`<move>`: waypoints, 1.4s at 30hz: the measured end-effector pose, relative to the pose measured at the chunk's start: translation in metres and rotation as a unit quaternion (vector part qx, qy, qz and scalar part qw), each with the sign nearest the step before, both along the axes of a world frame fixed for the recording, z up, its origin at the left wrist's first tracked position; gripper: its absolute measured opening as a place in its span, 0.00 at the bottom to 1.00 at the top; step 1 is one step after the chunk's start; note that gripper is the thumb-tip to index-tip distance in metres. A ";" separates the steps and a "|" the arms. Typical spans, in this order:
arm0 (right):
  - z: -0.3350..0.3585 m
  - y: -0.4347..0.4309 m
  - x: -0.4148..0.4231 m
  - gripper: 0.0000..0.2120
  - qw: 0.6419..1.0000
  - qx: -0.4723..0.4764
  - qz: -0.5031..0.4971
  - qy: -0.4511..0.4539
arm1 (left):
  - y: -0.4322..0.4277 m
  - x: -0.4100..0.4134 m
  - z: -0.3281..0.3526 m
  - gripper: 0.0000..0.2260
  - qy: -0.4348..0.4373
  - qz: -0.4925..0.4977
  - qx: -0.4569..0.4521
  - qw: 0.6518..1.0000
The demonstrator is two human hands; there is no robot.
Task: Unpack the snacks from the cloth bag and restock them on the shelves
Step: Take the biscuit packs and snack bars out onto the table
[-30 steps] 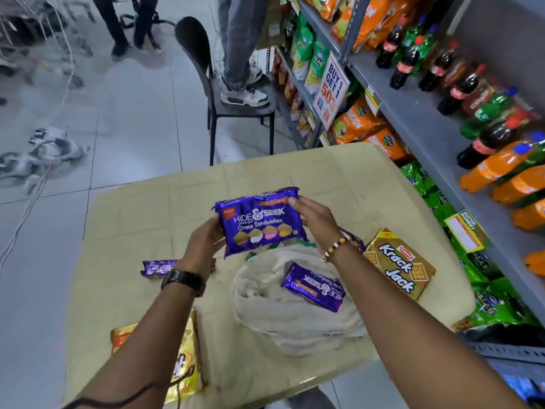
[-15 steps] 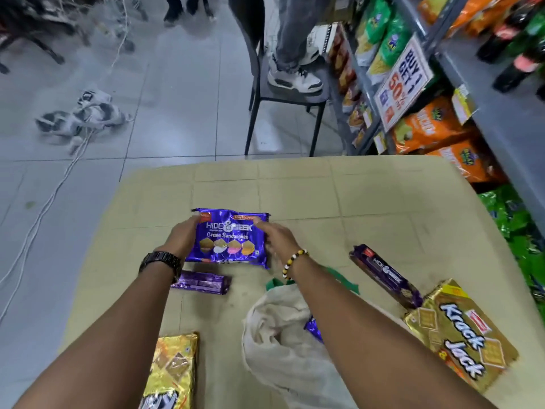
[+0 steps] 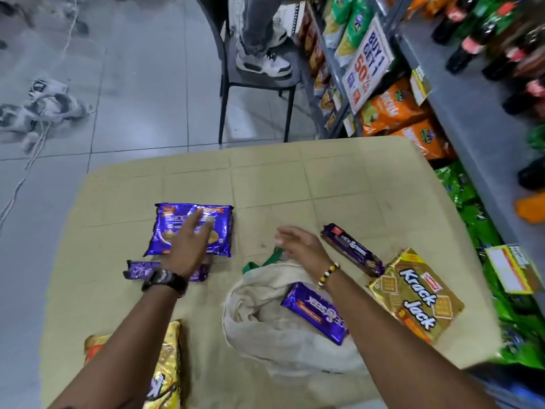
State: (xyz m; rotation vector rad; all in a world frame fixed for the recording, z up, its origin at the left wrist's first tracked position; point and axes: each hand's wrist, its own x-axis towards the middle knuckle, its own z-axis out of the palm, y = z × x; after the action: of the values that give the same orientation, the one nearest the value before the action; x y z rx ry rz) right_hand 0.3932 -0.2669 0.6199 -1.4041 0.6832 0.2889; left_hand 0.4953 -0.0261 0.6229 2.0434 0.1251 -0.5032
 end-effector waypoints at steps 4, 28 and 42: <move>0.017 -0.026 -0.081 0.13 0.996 -0.047 -0.073 -0.013 | -0.050 -0.067 0.002 0.11 0.032 -0.140 -0.078 0.987; -0.020 -0.017 -0.201 0.21 0.925 -0.180 -0.265 0.203 | -0.124 -0.150 -0.028 0.12 0.171 -0.294 0.020 0.940; -0.006 0.035 -0.208 0.04 0.931 0.051 -0.280 0.228 | -0.049 -0.142 -0.004 0.17 0.208 -0.276 0.042 0.937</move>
State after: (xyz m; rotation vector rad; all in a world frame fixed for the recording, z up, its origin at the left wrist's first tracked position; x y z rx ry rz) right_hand 0.1855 -0.2318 0.6138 -0.9883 1.3984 0.1907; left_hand 0.3535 -0.0753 0.6187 2.0153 -0.1884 -1.3001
